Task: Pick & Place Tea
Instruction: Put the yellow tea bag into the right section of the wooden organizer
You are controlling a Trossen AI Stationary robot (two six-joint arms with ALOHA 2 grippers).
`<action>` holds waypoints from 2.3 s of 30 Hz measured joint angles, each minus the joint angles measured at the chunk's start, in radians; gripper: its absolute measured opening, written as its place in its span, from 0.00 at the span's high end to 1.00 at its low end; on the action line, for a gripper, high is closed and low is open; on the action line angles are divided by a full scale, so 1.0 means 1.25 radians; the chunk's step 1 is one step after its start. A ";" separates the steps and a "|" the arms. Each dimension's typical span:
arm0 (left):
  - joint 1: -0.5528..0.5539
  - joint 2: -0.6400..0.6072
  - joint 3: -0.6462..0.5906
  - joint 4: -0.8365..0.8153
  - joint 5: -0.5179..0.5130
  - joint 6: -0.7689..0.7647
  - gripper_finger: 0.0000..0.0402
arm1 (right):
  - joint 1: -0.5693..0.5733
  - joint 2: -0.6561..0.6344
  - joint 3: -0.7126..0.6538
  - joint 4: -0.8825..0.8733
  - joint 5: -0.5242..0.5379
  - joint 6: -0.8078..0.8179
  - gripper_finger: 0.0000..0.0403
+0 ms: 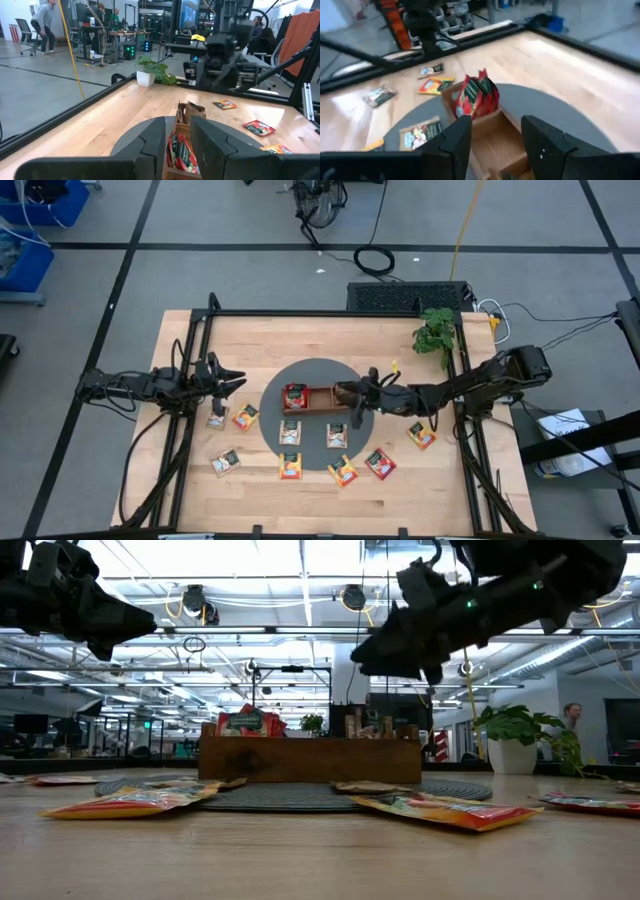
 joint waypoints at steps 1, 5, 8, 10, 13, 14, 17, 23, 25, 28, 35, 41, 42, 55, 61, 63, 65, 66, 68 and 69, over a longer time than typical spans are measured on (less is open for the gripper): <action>0.000 0.000 0.000 0.000 0.000 0.000 0.77 | 0.003 -0.005 0.004 -0.004 0.000 -0.024 0.62; 0.000 0.000 0.000 0.000 0.000 0.000 0.77 | 0.010 -0.011 0.055 -0.070 -0.040 -0.133 0.67; 0.000 0.000 0.000 0.000 0.000 0.000 0.77 | 0.014 -0.007 0.138 -0.265 -0.084 -0.202 0.76; 0.000 0.000 0.000 0.000 0.000 0.000 0.77 | 0.016 -0.002 0.214 -0.430 -0.087 -0.239 0.85; 0.000 0.000 0.000 0.000 0.000 0.000 0.77 | 0.015 -0.002 0.293 -0.648 -0.092 -0.265 0.97; 0.000 0.000 0.000 -0.001 -0.001 0.000 0.77 | 0.015 -0.002 0.307 -0.685 -0.105 -0.267 0.98; 0.000 0.000 0.000 0.000 0.000 0.000 0.77 | 0.015 -0.004 0.320 -0.707 -0.183 -0.271 1.00; 0.000 0.000 0.000 0.000 0.000 0.000 0.77 | -0.008 0.022 0.294 -0.746 -0.236 -0.253 1.00; 0.000 0.000 0.000 0.000 0.000 0.000 0.77 | -0.018 0.030 0.290 -0.735 -0.244 -0.248 1.00; 0.000 0.000 0.000 -0.001 0.000 0.000 0.77 | -0.024 0.051 0.288 -0.726 -0.250 -0.253 1.00; 0.000 0.000 0.000 0.000 0.000 0.000 0.77 | -0.044 0.100 0.287 -0.720 -0.250 -0.281 1.00; 0.000 0.000 0.000 0.000 0.000 0.000 0.77 | -0.049 0.124 0.289 -0.651 -0.231 -0.295 1.00; 0.000 0.000 0.000 0.000 0.000 0.000 0.77 | -0.049 0.126 0.290 -0.636 -0.217 -0.297 1.00; 0.000 0.000 0.000 0.000 0.000 0.000 0.77 | -0.049 0.126 0.290 -0.639 -0.053 -0.310 1.00; 0.000 0.000 0.000 0.000 0.000 0.000 0.77 | -0.048 0.126 0.290 -0.635 -0.006 -0.302 1.00; 0.000 0.000 0.000 0.000 0.000 0.000 0.77 | -0.042 0.126 0.290 -0.629 0.045 -0.294 1.00; 0.000 0.000 0.000 0.000 0.000 0.000 0.77 | -0.041 0.125 0.291 -0.629 0.069 -0.293 1.00; 0.000 0.000 0.000 0.000 0.000 0.000 0.77 | -0.041 0.125 0.291 -0.629 0.065 -0.297 1.00; 0.000 0.000 0.000 0.000 0.000 0.000 0.77 | -0.039 0.123 0.291 -0.631 0.039 -0.310 1.00; 0.000 0.000 0.000 0.000 0.000 0.000 0.77 | -0.038 0.122 0.291 -0.630 0.012 -0.322 1.00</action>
